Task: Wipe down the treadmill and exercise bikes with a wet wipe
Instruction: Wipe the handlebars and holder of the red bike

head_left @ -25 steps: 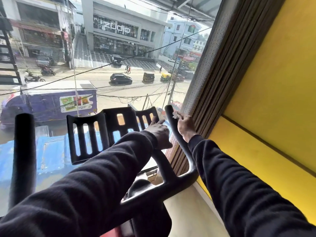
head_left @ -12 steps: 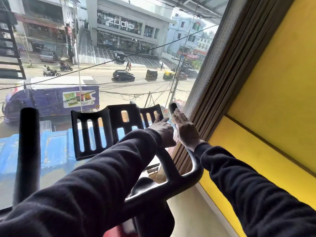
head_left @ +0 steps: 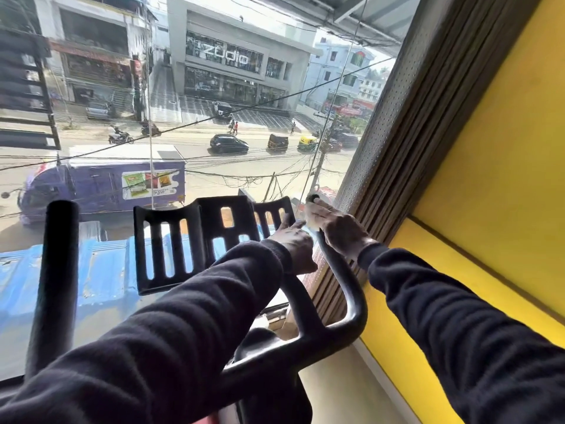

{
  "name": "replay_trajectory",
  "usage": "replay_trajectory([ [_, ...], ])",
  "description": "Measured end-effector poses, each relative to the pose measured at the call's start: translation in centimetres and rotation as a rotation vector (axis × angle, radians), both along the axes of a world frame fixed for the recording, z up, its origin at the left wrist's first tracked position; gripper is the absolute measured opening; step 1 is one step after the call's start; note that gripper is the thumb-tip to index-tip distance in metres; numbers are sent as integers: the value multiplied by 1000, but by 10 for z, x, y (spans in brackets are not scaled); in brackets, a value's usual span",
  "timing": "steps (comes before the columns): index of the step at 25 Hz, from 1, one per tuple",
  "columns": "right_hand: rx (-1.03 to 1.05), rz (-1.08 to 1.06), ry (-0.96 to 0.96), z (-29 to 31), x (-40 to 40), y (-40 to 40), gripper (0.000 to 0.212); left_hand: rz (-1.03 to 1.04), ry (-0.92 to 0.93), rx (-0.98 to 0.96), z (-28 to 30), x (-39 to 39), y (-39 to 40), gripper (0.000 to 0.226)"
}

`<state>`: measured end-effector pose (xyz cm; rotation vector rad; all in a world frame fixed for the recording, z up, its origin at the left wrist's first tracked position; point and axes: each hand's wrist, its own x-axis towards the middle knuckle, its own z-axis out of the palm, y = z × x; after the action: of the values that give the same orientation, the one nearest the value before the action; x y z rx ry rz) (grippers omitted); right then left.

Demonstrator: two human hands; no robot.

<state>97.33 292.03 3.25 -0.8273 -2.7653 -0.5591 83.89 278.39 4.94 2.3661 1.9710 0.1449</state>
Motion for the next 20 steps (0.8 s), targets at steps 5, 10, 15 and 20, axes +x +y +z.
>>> replay_trajectory([
  [5, 89, 150, 54, -6, -10, -7, 47, 2, -12, 5, -1, 0, 3, 37],
  [10, 0, -10, 131, 10, -32, -2, 54, 10, 2, 2, -3, -1, 5, 40],
  [15, 12, 77, 126, 1, -25, 8, 38, 16, 52, -15, -1, 0, 5, 41],
  [20, -130, -58, 474, 14, -54, 6, 28, 30, 112, -11, -6, 1, 10, 49],
])
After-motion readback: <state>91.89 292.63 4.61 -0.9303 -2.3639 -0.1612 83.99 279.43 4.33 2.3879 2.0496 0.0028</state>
